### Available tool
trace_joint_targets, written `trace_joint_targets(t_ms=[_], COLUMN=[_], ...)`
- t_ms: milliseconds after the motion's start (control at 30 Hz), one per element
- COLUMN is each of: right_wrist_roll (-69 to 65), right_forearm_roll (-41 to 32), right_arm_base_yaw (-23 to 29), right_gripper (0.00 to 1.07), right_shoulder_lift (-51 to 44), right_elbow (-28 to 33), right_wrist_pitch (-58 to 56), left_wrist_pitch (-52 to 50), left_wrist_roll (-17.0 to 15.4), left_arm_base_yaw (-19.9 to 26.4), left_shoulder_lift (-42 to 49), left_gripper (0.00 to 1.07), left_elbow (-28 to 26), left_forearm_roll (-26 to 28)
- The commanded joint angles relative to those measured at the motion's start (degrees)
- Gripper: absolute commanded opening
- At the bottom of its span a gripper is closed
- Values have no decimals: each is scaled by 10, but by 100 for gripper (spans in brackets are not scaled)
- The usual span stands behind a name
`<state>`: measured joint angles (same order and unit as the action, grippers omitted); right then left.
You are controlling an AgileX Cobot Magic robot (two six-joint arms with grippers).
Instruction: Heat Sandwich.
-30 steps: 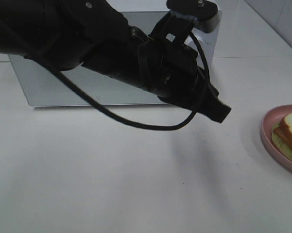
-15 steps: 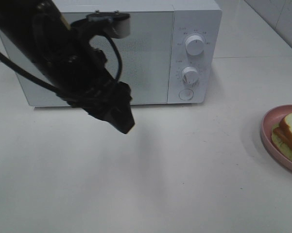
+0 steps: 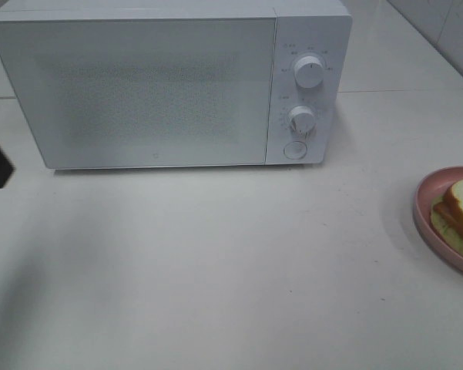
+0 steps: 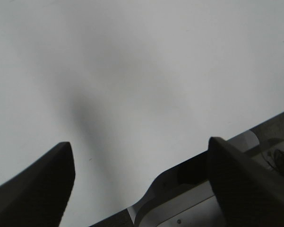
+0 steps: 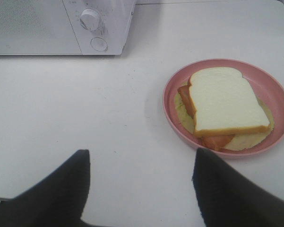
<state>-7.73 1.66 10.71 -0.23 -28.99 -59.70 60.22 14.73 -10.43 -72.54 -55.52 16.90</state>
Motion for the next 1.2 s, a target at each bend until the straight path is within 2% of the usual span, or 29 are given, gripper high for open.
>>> trace_joint_targets(t_ms=[33,133,167,233,300,367,400,533,767,1033,1200], right_wrist_roll=[-2,-2,-2,-2,-2,-2,-2,-2,-2,-2,-2], right_forearm_roll=[5,5,5,5,5,5,5,5,6,6,6], right_arm_base_yaw=[1,1,1,1,1,1,1,1,1,1,1], right_gripper=[62,62,62,62,62,62,62,62,62,62,62], right_shoulder_lift=[-15,-15,-15,-15,-15,-15,-15,-15,-15,-15,-15], right_elbow=[1,1,1,1,1,1,1,1,1,1,1], right_wrist_pitch=[2,2,2,2,2,2,2,2,2,2,2], left_wrist_pitch=[15,29,29,41,46,46,46,46,41,32,8], left_wrist_roll=[-3,-2,-2,0,-14,-22,-41,-56,-57,-79,-82], left_arm_base_yaw=[77,157,157,182,201,204,203,203,203,203,203], left_shoulder_lift=[84,194,194,253,336,363,403,469,548,584,623], left_gripper=[72,72,72,72,72,72,72,72,72,72,72], left_elbow=[52,112,112,133,158,165,176,204,251,253,264], left_forearm_roll=[-9,-11,-11,-21,-35,-38,-46,-56,-66,-68,-68])
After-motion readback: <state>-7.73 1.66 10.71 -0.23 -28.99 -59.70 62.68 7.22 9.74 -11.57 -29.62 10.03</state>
